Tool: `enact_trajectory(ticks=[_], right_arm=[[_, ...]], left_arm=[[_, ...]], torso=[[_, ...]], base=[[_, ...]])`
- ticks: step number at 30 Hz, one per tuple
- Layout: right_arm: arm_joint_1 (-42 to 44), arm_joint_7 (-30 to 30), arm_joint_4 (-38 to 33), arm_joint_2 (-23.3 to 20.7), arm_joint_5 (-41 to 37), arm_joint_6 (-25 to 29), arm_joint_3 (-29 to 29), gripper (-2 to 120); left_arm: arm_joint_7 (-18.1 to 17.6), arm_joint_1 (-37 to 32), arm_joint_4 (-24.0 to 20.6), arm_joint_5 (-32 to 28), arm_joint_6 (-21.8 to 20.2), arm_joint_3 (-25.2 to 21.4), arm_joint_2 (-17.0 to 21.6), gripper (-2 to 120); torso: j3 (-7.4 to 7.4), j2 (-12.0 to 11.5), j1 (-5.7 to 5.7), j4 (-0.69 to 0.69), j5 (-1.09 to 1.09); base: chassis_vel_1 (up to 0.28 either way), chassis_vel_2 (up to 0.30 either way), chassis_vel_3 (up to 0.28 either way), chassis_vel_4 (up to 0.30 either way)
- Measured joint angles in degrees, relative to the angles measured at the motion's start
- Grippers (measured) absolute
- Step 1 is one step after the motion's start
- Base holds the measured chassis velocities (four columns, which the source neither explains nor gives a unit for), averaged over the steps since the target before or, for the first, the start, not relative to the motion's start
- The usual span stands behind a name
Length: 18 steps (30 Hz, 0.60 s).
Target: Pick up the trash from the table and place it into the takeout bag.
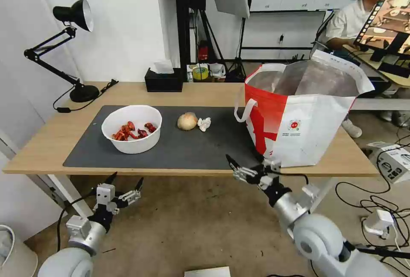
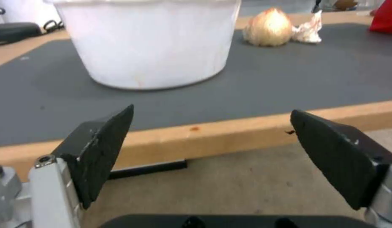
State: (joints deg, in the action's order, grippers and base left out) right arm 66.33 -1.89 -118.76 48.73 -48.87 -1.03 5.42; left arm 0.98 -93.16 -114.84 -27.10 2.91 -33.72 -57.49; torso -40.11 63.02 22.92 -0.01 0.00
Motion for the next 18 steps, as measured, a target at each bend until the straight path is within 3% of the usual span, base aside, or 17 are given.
enact_trajectory(ticks=[9, 18], right_arm=[[-16.1, -4.1, 3.9, 1.1, -4.4, -9.1, -8.3, 100], [-26.5, -10.3, 12.0, 6.0, -4.3, -12.4, -16.0, 100]], left_arm=[[0.6, -0.1, -0.8, 0.6, -0.4, -0.4, -1.4, 100], [0.7, 0.0, -0.8, 0.9, -0.5, 0.0, -1.8, 100]], torso=[[0.00, 0.0, 0.00, 0.01, -0.01], [0.00, 0.0, 0.00, 0.01, 0.00]], base=[[0.000, 0.000, 0.000, 0.000], [0.000, 0.000, 0.000, 0.000]])
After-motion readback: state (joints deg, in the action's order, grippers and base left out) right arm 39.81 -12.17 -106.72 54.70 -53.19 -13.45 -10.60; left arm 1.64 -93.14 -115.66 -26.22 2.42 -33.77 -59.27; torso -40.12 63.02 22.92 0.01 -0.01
